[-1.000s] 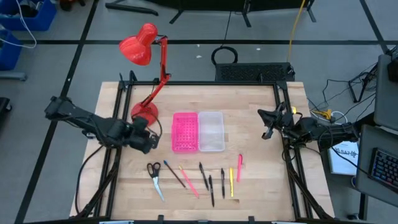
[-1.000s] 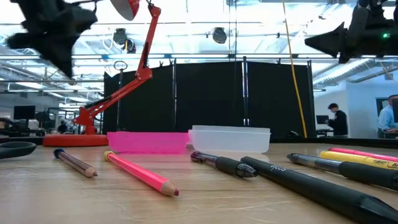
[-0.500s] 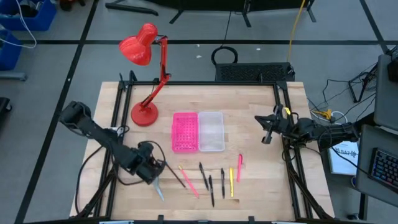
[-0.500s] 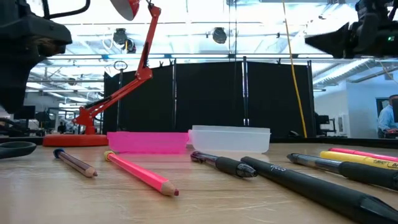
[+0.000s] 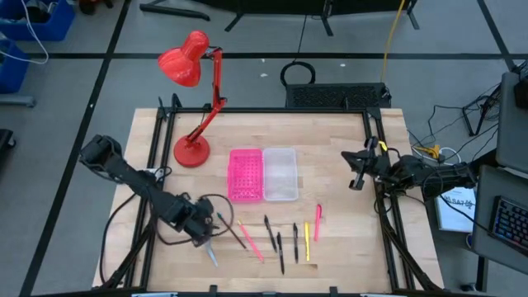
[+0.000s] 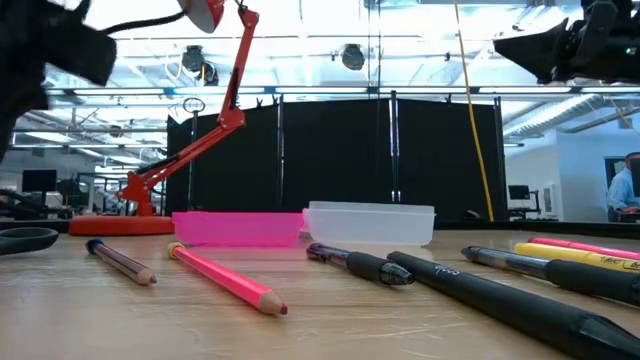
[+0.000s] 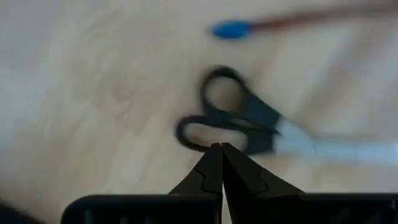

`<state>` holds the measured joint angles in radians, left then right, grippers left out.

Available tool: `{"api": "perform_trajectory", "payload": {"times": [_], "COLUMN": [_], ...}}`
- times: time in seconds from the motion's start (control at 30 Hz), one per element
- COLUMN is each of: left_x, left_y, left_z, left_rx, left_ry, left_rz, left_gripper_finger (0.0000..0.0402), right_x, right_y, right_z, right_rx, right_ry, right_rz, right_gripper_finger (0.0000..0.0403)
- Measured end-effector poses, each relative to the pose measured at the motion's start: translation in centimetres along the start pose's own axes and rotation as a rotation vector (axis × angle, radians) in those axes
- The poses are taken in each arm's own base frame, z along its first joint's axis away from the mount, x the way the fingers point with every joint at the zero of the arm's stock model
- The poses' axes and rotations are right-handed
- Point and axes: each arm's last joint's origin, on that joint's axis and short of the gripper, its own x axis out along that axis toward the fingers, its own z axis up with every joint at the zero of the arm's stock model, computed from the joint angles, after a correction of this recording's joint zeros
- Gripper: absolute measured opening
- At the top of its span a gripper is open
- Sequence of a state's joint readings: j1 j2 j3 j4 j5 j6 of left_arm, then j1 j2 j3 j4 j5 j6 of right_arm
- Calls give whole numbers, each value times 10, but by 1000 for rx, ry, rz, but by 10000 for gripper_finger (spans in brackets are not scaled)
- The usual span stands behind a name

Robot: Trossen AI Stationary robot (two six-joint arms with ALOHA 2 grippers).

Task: Pick & place school supplies into a supply box
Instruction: Put the black scissors into the supply box

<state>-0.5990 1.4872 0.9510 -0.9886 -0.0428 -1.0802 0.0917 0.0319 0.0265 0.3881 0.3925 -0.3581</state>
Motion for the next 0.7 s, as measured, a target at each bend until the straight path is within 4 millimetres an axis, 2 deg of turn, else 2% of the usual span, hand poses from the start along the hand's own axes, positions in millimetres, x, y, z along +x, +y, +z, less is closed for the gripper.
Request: {"api": "perform_trajectory", "payload": {"times": [0.1,0.2,0.4,0.57,0.7], "left_x": [-11,-24,-42,-36,-31], "left_y": [-5,-11,-16,-8,-5], "left_z": [8,16,26,33,32], "left_rx": [239,472,964,1120,1157], "left_ry": [24,-24,-189,-206,-184], "left_rz": [-72,-115,-14,94,88], "left_gripper_finger": [10,10,18,58,108], "right_x": [0,0,0,0,0], "right_y": [0,0,0,0,1], "right_z": [1,1,0,0,-2], "right_rx": [-4,61,123,135,127], "right_ry": [-8,-8,3,4,20], "right_rz": [-3,-3,1,2,7], "right_gripper_finger": [0,0,0,0,0]}}
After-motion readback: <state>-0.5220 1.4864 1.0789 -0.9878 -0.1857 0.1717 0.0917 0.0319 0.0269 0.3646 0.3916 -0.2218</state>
